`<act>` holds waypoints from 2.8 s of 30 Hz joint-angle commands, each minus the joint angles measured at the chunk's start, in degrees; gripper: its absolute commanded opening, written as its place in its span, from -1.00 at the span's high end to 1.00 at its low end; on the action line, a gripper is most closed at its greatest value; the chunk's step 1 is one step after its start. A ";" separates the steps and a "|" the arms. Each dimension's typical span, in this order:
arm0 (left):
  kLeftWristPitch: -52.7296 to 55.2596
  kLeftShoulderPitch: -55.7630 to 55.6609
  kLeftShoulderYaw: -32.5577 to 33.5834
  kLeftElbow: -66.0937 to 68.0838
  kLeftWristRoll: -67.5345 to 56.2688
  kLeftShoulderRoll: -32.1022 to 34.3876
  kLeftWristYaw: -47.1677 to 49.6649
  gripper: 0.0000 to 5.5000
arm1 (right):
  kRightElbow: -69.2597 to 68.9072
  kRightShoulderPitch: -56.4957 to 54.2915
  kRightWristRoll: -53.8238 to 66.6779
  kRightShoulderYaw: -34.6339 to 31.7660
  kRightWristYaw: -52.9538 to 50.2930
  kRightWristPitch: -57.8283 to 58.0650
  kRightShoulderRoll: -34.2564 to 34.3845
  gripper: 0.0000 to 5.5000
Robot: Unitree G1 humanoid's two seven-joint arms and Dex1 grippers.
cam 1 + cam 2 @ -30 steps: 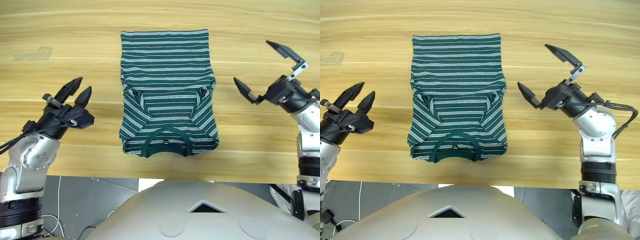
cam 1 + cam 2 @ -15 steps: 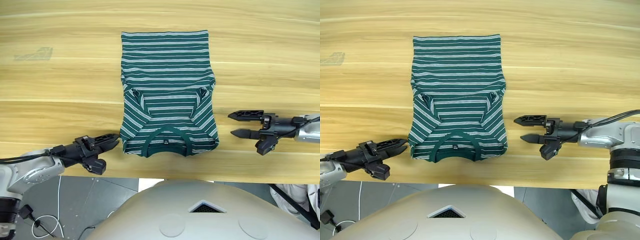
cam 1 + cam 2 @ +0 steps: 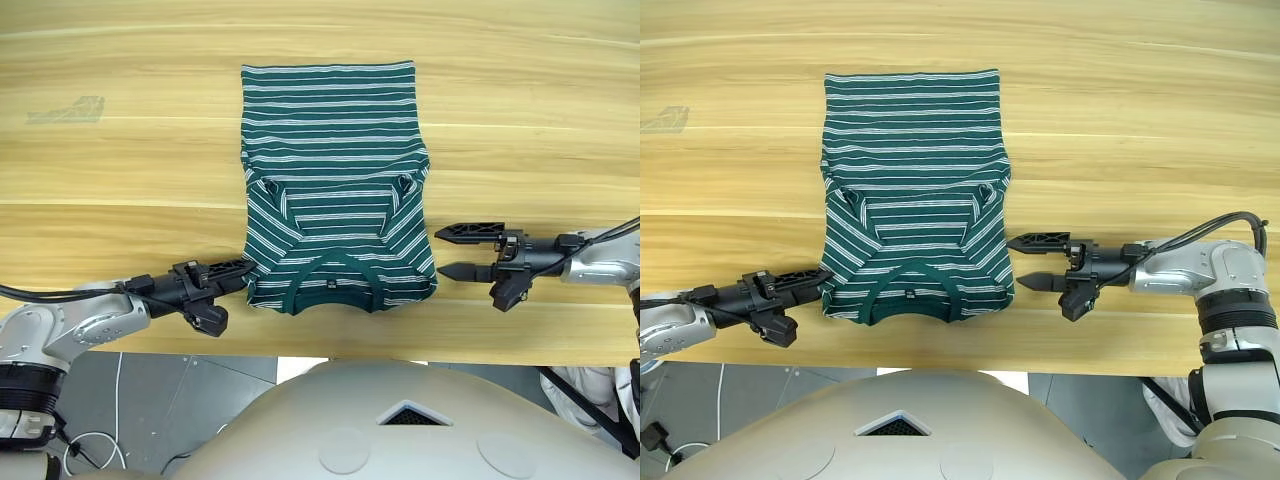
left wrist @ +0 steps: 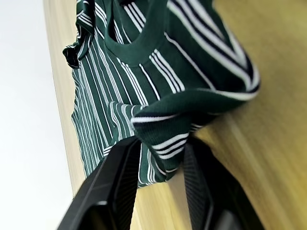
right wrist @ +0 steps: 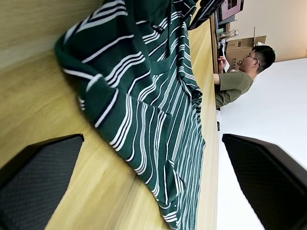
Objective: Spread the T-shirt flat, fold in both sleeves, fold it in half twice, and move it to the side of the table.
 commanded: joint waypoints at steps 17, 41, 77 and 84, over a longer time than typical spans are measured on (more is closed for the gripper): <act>0.25 -1.07 -3.25 3.38 5.16 1.25 3.78 0.99 | -1.73 4.89 14.81 15.30 12.85 8.48 -3.13 -0.96; 0.95 -1.78 -5.45 4.38 7.52 0.76 8.19 1.00 | -2.45 5.16 20.40 15.65 16.60 12.02 -2.94 -0.23; 37.14 20.66 10.62 -27.10 -58.16 12.51 -27.76 1.00 | -44.77 15.01 97.05 5.78 60.03 79.56 -18.84 0.99; 43.37 38.03 23.67 -37.06 -63.59 7.29 -42.72 1.00 | -54.05 24.11 100.59 -7.32 61.16 86.95 -18.70 0.99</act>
